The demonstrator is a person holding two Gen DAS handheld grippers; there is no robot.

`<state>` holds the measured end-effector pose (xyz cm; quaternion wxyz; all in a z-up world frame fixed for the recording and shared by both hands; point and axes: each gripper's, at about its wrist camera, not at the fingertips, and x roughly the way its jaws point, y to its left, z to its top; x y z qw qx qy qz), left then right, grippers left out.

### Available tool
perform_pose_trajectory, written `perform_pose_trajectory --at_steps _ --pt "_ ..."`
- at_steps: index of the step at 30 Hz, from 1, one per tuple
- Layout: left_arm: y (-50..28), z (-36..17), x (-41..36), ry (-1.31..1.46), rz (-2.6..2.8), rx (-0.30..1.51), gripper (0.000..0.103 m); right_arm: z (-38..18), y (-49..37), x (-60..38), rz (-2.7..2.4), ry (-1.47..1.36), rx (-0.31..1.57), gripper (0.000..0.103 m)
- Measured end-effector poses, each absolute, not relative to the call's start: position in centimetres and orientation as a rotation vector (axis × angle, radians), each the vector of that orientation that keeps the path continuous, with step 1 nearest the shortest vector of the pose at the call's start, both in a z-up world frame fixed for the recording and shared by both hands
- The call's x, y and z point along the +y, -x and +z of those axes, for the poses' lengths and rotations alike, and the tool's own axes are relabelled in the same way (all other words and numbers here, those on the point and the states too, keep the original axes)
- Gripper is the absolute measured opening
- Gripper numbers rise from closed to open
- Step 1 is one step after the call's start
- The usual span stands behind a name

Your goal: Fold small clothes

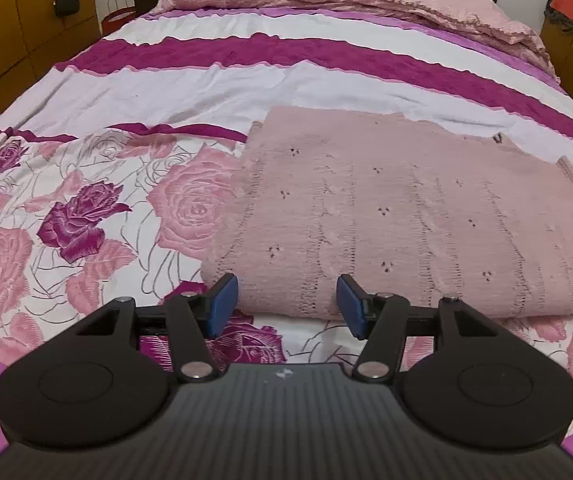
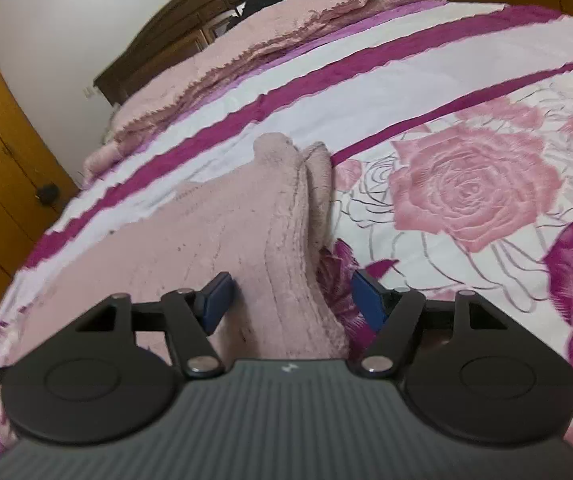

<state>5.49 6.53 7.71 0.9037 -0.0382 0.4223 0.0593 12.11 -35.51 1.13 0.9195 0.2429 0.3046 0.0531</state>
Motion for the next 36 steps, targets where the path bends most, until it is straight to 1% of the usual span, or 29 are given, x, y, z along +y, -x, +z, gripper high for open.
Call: perform_pose_trajectory --at_steps 10,12,13,14,15,16,18,22,26,36 --pt "-5.8 7.5 6.0 0.056 0.142 0.878 0.063 -0.3 -13.2 -35.8 0.215 -0.664 0.564 0.069" --pt "-5.7 7.6 6.0 0.055 0.14 0.878 0.063 -0.3 -13.2 -35.5 0.209 -0.655 0.556 0.067" --pt "-5.7 7.6 6.1 0.055 0.139 0.878 0.063 -0.3 -13.2 -35.3 0.2 -0.655 0.552 0.064" --pt "-5.7 7.6 6.1 0.057 0.139 0.878 0.063 -0.3 -13.3 -35.2 0.195 -0.661 0.553 0.054" --pt "-5.6 7.6 6.1 0.06 0.139 0.878 0.063 -0.3 -13.4 -35.3 0.191 -0.67 0.556 0.04" --pt "-5.6 7.7 6.2 0.063 0.139 0.876 0.063 -0.4 -13.4 -35.4 0.184 -0.683 0.555 0.032" --pt "-5.4 7.9 6.5 0.069 0.143 0.871 0.063 -0.2 -13.2 -35.7 0.182 -0.712 0.54 0.027" --pt "-4.9 8.4 7.3 0.074 0.152 0.857 0.063 1.4 -12.8 -35.0 0.186 -0.714 0.501 0.026" --pt "-4.4 9.3 8.2 0.061 0.161 0.841 0.063 4.4 -13.0 -33.1 0.221 -0.688 0.458 0.026" --pt "-3.2 10.7 12.8 0.069 0.205 0.807 0.064 11.7 -15.5 -24.7 0.291 -0.482 0.432 0.025"
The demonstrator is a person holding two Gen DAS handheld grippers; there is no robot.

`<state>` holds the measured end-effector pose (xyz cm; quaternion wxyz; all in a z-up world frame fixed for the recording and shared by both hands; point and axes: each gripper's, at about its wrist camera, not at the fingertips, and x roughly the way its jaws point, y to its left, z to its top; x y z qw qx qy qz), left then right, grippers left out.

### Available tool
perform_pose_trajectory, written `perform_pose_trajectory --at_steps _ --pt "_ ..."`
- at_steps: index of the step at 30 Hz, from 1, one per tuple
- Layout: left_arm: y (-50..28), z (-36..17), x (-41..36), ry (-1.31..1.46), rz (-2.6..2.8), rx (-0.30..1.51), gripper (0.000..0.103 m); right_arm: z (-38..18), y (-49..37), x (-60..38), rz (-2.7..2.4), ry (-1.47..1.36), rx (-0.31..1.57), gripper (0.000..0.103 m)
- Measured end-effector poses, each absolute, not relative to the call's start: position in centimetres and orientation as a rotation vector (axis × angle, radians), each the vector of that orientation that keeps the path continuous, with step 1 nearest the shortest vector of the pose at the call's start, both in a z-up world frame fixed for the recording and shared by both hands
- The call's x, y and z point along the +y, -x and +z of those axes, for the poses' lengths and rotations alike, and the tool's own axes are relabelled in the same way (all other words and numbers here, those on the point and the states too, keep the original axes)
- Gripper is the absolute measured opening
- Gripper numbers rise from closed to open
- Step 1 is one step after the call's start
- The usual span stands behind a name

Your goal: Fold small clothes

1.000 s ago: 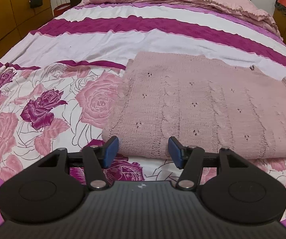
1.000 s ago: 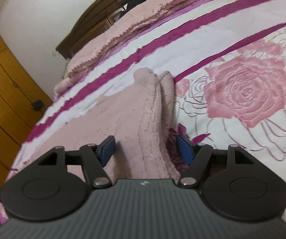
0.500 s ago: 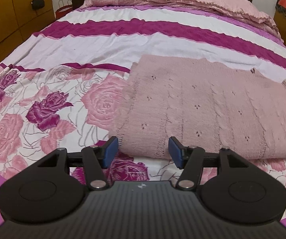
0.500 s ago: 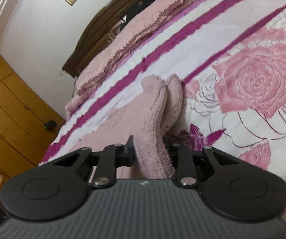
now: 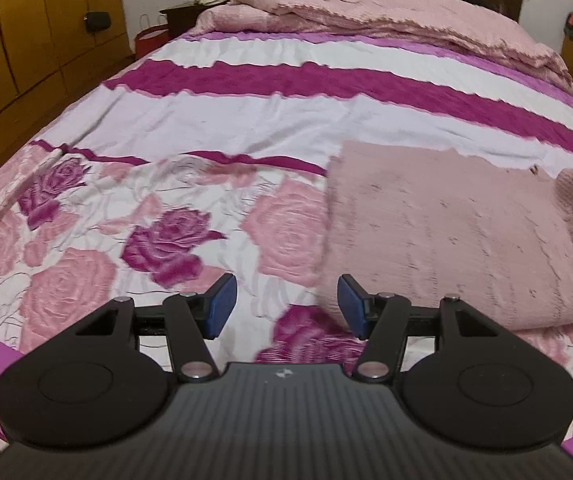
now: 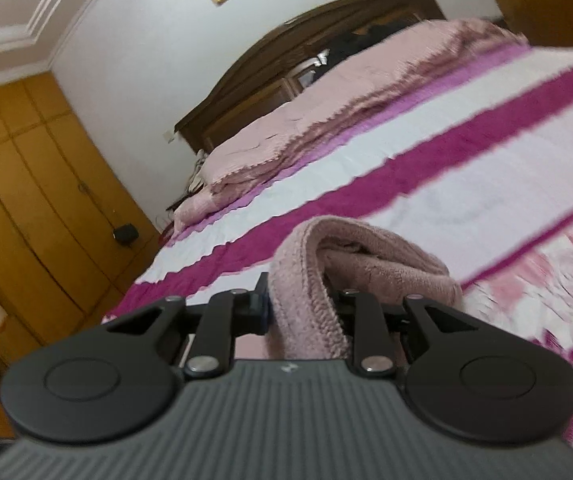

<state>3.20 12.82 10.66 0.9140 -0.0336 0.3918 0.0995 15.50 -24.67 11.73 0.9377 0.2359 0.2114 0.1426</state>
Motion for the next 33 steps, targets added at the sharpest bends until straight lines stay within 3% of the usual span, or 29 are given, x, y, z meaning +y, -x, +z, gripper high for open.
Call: perform_pose_trajectory --at_steps 7,14,17,25,28,33 --pt "-2.2 10.6 16.4 0.16 0.245 0.78 0.064 14.5 -16.6 -14.7 0.456 -0.281 0.45 0.025" --pt "-1.1 9.9 19.6 0.214 0.275 0.767 0.064 7.9 -19.4 -3.7 0.538 -0.092 0.671 0.025" --pt "-0.6 9.4 20.9 0.248 0.284 0.766 0.064 5.7 -18.8 -2.0 0.535 -0.049 0.69 0.025" --pt "0.0 8.5 23.0 0.28 0.296 0.761 0.064 10.0 -17.4 -0.2 0.513 0.09 0.571 0.025" --pt "0.2 8.6 23.1 0.279 0.296 0.758 0.064 8.7 -17.7 1.4 0.525 0.151 0.63 0.025" --pt "0.1 9.1 22.5 0.246 0.296 0.738 0.064 6.9 -17.7 1.9 0.512 0.023 0.661 0.025"
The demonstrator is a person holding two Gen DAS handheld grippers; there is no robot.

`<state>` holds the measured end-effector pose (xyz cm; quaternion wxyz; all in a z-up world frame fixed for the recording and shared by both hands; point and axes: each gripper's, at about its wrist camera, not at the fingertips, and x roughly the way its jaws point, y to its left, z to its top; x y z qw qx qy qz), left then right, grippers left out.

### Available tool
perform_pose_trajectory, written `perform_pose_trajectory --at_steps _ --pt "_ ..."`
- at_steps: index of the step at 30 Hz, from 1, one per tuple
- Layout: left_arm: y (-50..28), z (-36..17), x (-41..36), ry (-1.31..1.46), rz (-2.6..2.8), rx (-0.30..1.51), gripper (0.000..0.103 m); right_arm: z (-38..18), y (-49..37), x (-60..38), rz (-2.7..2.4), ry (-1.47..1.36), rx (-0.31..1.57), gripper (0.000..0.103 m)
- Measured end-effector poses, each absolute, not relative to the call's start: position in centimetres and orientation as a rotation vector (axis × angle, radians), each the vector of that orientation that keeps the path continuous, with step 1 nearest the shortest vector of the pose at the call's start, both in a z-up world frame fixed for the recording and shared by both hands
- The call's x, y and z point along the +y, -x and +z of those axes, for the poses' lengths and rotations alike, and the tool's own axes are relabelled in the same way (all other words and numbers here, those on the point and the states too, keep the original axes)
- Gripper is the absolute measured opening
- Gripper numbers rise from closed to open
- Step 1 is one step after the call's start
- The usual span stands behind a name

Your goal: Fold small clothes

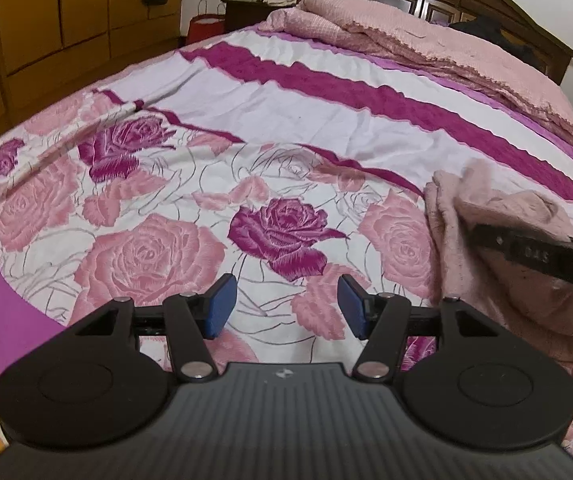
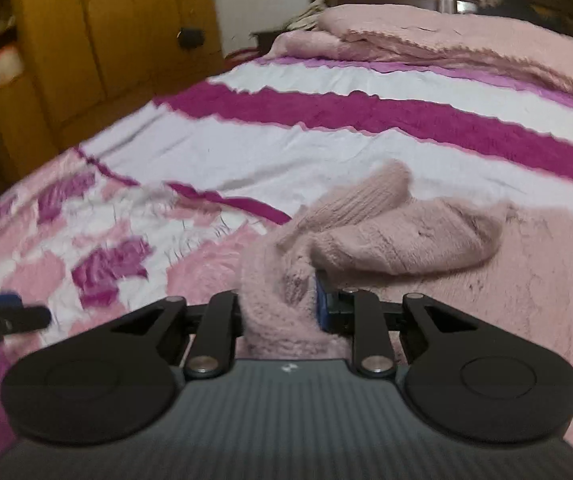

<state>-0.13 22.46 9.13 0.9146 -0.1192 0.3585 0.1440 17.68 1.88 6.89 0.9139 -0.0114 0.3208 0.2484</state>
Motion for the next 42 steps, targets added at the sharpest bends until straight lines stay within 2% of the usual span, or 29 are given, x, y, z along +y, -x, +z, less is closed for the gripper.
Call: perform_pose_trajectory --at_steps 3,7,9,12,21,27,36,42 --pt "0.2 9.8 22.0 0.231 0.283 0.724 0.064 7.1 -17.5 2.6 0.531 0.045 0.645 0.025" --pt "0.2 10.6 21.5 0.206 0.284 0.703 0.064 5.7 -16.5 2.5 0.554 0.064 0.634 0.034" --pt "0.2 11.0 21.2 0.197 0.276 0.689 0.064 6.0 -15.3 1.6 0.584 0.025 0.627 0.047" --pt "-0.1 11.6 20.5 0.182 0.253 0.682 0.064 7.0 -13.3 -0.5 0.64 -0.069 0.599 0.053" --pt "-2.2 13.6 16.4 0.137 0.123 0.649 0.064 9.7 -9.8 -7.0 0.601 -0.139 0.489 0.054" --pt "-6.0 14.5 12.6 0.092 -0.019 0.65 0.064 9.0 -10.1 -12.3 0.444 -0.225 0.458 0.054" --pt "-12.9 11.0 5.9 -0.194 -0.139 0.724 0.064 7.0 -16.4 -17.9 0.321 -0.483 0.606 0.057" --pt "-17.6 8.0 5.3 -0.181 -0.118 0.766 0.064 5.2 -18.1 -19.9 0.274 -0.587 0.625 0.057"
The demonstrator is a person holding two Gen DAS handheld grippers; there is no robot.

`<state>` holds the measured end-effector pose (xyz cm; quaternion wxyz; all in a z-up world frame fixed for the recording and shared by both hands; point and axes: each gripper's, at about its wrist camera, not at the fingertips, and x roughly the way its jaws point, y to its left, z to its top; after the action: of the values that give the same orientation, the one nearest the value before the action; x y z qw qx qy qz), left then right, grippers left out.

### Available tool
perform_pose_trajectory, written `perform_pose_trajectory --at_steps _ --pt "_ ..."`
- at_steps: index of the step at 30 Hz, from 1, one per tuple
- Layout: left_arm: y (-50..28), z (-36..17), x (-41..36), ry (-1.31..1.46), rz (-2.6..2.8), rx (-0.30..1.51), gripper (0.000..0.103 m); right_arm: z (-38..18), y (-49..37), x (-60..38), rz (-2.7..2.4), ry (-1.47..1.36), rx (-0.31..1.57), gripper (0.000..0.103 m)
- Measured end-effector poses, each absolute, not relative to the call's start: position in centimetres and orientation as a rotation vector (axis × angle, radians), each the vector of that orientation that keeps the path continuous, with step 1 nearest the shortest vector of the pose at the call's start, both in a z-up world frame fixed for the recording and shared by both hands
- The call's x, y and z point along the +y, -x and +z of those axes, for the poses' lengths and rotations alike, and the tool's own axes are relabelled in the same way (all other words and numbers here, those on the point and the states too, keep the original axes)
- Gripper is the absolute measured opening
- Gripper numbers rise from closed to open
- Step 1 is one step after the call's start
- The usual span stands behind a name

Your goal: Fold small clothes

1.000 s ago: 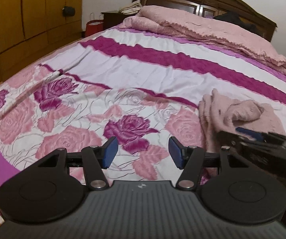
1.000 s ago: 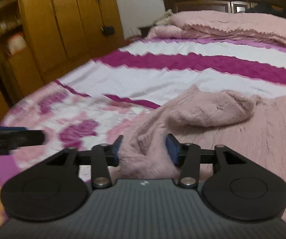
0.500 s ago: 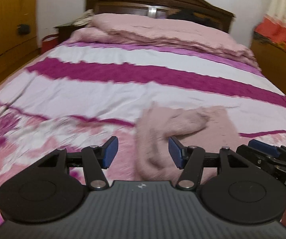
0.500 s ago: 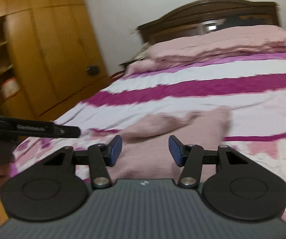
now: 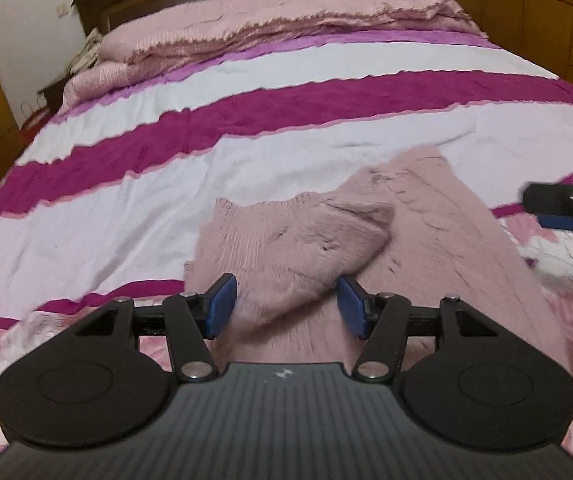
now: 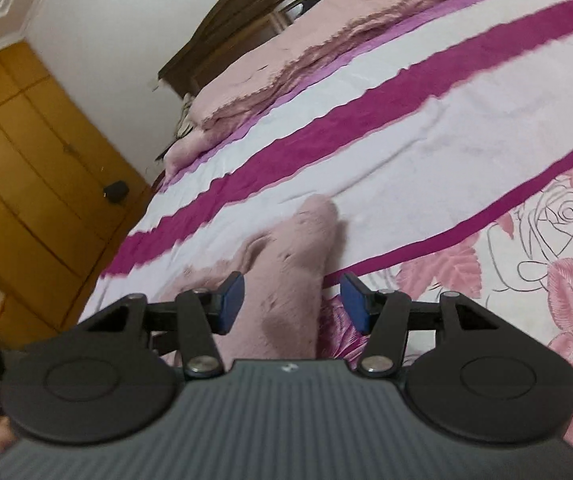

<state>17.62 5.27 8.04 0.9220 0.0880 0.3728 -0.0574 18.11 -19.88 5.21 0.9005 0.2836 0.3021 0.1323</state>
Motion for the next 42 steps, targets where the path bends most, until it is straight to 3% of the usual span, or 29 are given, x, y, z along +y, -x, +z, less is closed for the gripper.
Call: perform_pose_trajectory --at_steps 2,3,4,6,10,14,16,19,27,35,37,42 --pt "-18.7 7.5 5.9 -0.113 -0.144 0.757 0.063 4.3 -18.2 -20.1 0.275 -0.584 0.638 0.057" --pt "-19.1 7.3 6.3 -0.069 -0.166 0.747 0.05 4.0 -18.1 -20.3 0.278 -0.584 0.643 0.057" --pt "-19.3 7.2 6.6 -0.033 -0.182 0.738 0.03 3.6 -18.1 -20.4 0.283 -0.584 0.645 0.057" --pt "-19.3 7.3 7.5 0.038 -0.178 0.704 0.016 3.1 -18.1 -20.3 0.302 -0.597 0.634 0.057" --pt "-18.6 8.2 10.7 0.159 -0.077 0.61 0.013 3.8 -18.4 -18.8 0.375 -0.561 0.595 0.057" --pt "-20.1 6.5 13.0 0.206 -0.017 0.682 0.014 3.5 -19.2 -16.4 0.404 -0.499 0.611 0.057" --pt "-20.6 5.5 13.7 0.261 0.002 0.706 0.018 2.7 -19.3 -15.7 0.397 -0.515 0.63 0.056" --pt "-20.6 4.9 14.9 0.331 0.034 0.701 0.04 2.4 -18.6 -14.9 0.382 -0.487 0.612 0.061" --pt "-18.2 5.7 15.9 0.363 0.036 0.723 0.065 2.8 -17.9 -15.1 0.367 -0.488 0.636 0.063" --pt "-14.3 5.3 16.8 0.406 -0.012 0.779 0.079 2.6 -16.5 -15.5 0.356 -0.515 0.656 0.066" --pt "-13.8 4.8 17.2 0.424 0.016 0.793 0.087 2.6 -16.4 -15.6 0.337 -0.501 0.669 0.071" --pt "-13.4 4.8 17.8 0.48 -0.025 0.804 0.087 2.2 -16.6 -16.1 0.35 -0.523 0.706 0.074"
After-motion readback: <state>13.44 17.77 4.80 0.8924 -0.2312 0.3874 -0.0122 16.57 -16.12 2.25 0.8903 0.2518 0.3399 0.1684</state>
